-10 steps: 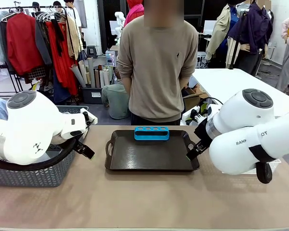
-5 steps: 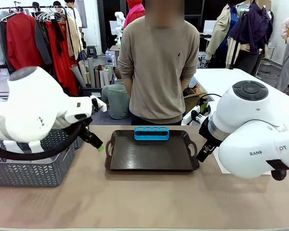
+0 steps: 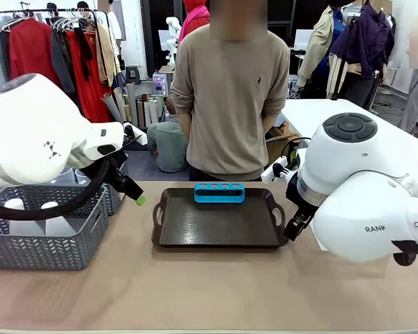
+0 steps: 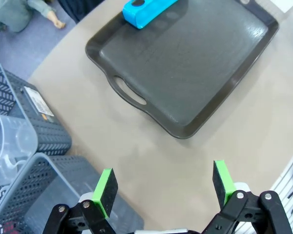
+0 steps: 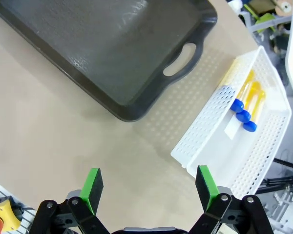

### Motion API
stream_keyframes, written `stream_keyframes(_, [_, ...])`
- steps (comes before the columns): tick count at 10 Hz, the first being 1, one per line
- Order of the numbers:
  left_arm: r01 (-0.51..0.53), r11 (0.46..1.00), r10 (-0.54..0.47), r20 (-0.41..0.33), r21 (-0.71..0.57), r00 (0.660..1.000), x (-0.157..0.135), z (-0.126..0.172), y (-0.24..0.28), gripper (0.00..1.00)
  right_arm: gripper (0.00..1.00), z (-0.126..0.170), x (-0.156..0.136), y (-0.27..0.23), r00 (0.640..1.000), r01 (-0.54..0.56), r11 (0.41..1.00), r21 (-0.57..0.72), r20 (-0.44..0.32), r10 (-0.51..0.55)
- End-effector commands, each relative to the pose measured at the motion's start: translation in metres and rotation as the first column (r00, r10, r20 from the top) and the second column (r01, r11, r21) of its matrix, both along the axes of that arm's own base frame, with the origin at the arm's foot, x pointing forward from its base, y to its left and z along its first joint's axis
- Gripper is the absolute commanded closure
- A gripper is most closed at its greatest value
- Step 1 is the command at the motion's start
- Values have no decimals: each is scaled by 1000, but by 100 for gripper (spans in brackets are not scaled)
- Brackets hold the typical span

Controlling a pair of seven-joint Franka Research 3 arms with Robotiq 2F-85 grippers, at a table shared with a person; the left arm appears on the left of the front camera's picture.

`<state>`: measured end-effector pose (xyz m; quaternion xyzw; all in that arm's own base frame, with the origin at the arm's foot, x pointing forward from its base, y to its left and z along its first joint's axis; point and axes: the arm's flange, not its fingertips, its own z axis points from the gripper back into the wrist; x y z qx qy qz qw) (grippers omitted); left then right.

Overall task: Prepare the laboratory tools.
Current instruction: Pick up one Large Measuring Cup and place it on the Handle tray.

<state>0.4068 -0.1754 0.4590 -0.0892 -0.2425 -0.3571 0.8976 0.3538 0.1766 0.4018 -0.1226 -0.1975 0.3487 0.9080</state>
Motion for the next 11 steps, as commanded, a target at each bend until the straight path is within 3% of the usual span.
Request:
stream_keyframes(1, [-9, 1000, 9, 2, -5, 1000, -2, -3, 0, 0, 0, 0, 5, -2, 1000, -22, 1000, 4, 22, 22])
stream_keyframes(3, [-9, 1000, 9, 2, -5, 1000, -2, -3, 0, 0, 0, 1, 1, -1, 1000, 1, 1000, 5, 4, -1])
stream_keyframes(4, [5, 1000, -5, 2, 6, 1000, -1, 0, -3, 0, 0, 8, 7, -2, 997, -48, 994, 102, -50, 53])
stream_keyframes(5, [45, 998, -45, -7, 36, 999, 4, 9, -5, 0, 0, 20, 16, -3, 997, -70, 985, 161, -20, 74])
stream_keyframes(7, [108, 993, -111, -73, -38, 991, 8, 28, -5, 0, 0, 40, 23, 3, 988, -116, 950, 291, -67, 141])
stream_keyframes(10, [172, 970, -188, -85, -174, 978, 12, 80, 18, 0, 0, 97, 16, 3, 975, -196, 899, 392, -17, 221])
stream_keyframes(11, [154, 969, -163, -35, -191, 986, 15, 99, 32, 0, 0, 121, 7, 1, 979, -189, 911, 366, 1, 203])
